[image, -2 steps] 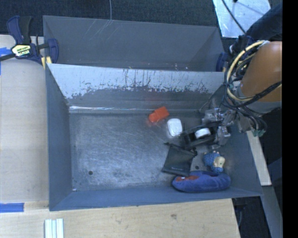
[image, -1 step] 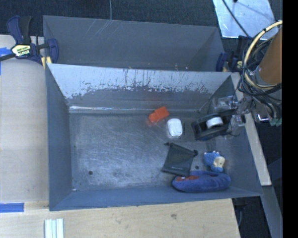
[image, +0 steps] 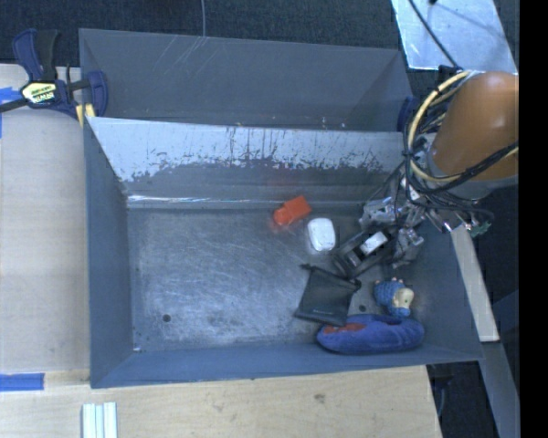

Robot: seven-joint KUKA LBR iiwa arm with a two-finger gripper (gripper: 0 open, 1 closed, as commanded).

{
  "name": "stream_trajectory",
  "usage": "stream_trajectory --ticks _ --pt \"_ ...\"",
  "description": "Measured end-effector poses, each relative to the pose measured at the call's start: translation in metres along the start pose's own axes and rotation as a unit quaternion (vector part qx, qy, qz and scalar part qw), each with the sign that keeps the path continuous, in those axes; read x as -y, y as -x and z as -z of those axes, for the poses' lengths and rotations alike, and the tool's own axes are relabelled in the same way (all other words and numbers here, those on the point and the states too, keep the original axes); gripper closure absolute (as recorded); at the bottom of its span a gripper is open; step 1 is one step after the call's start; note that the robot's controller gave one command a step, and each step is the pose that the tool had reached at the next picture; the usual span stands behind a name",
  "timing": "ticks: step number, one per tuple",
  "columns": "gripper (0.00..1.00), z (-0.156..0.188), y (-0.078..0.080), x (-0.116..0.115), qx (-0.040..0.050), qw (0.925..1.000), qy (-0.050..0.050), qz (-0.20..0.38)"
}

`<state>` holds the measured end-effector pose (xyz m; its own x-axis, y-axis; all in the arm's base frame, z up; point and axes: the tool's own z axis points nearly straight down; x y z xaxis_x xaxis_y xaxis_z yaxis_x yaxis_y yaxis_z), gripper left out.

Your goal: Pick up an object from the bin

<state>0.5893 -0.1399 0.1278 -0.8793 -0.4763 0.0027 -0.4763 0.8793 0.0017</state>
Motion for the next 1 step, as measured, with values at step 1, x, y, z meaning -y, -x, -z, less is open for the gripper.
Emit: stream_trajectory --ticks 1 --pt "1.00 0.0964 -0.0090 0.0115 0.0033 0.9999 -0.003 -0.011"
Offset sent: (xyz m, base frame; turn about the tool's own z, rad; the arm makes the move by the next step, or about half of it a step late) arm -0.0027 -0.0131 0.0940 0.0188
